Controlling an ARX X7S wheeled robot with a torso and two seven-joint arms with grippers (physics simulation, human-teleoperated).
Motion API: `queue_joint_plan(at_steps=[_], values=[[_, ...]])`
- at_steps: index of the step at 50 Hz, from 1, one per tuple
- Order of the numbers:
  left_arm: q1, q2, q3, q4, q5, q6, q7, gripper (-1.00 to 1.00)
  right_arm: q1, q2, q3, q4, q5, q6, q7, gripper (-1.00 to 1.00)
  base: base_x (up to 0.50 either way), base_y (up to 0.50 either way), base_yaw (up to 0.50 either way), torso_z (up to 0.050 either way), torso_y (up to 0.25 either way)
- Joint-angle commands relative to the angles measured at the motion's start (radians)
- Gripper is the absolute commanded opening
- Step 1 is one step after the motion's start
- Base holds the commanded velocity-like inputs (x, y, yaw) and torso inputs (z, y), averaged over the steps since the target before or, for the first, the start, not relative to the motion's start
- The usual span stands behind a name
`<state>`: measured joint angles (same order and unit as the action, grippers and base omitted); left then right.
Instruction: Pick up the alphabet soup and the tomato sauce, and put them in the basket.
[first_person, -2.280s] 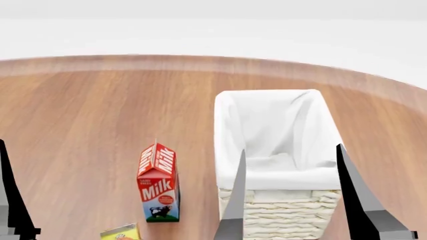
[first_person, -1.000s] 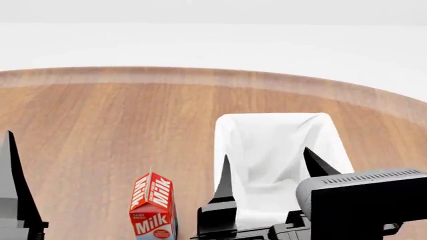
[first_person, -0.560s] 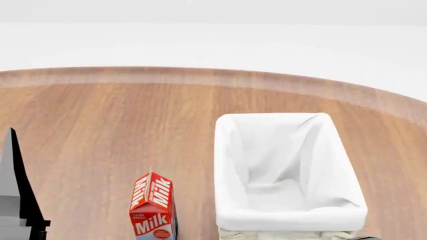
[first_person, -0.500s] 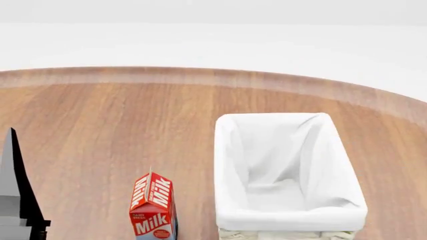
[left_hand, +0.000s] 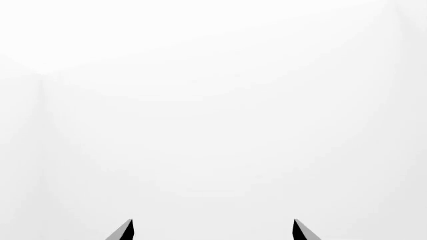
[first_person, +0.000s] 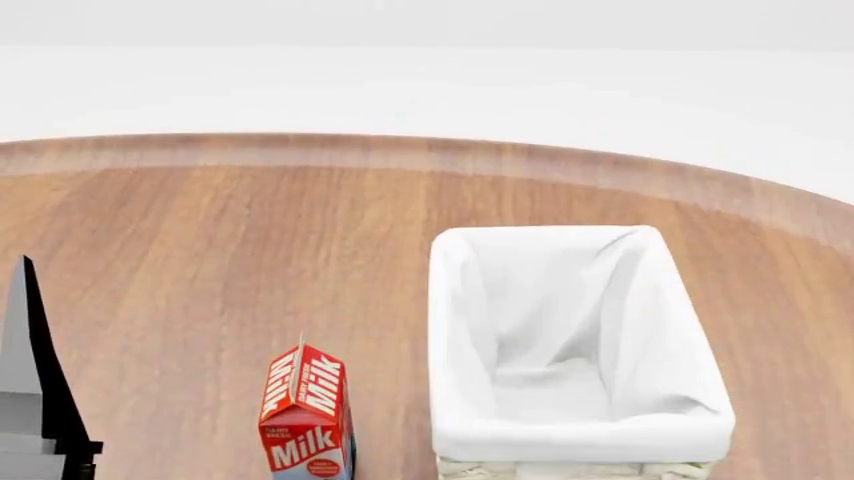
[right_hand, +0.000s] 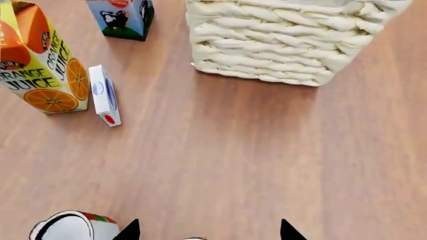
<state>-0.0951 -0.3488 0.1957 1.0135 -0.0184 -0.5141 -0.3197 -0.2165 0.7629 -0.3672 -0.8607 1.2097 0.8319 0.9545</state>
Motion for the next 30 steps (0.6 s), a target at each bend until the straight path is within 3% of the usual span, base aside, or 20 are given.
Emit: queue_joint_plan(at_steps=[1,18,30], values=[[-0.001,-0.003,0.001,-0.003,-0.003,0.005,-0.004,1.00,-0.163,-0.002,-0.050,0.026,-0.167,-0.053,-0.081,1.00,0.00,0.00,0.00,0.000,0.000],[-0.004,-0.008,0.006,0.010,-0.005,-0.011,-0.011,1.00,-0.157,0.008,-0.053,-0.011,-0.154,-0.055,-0.072,1.00,0.00,0.00,0.00,0.000,0.000],[-0.002,-0.010,0.013,-0.002,-0.005,0.002,-0.016,1.00,-0.126,-0.023,-0.168,0.041,-0.346,-0.051,-0.123,1.00,0.00,0.00,0.00,0.000,0.000]])
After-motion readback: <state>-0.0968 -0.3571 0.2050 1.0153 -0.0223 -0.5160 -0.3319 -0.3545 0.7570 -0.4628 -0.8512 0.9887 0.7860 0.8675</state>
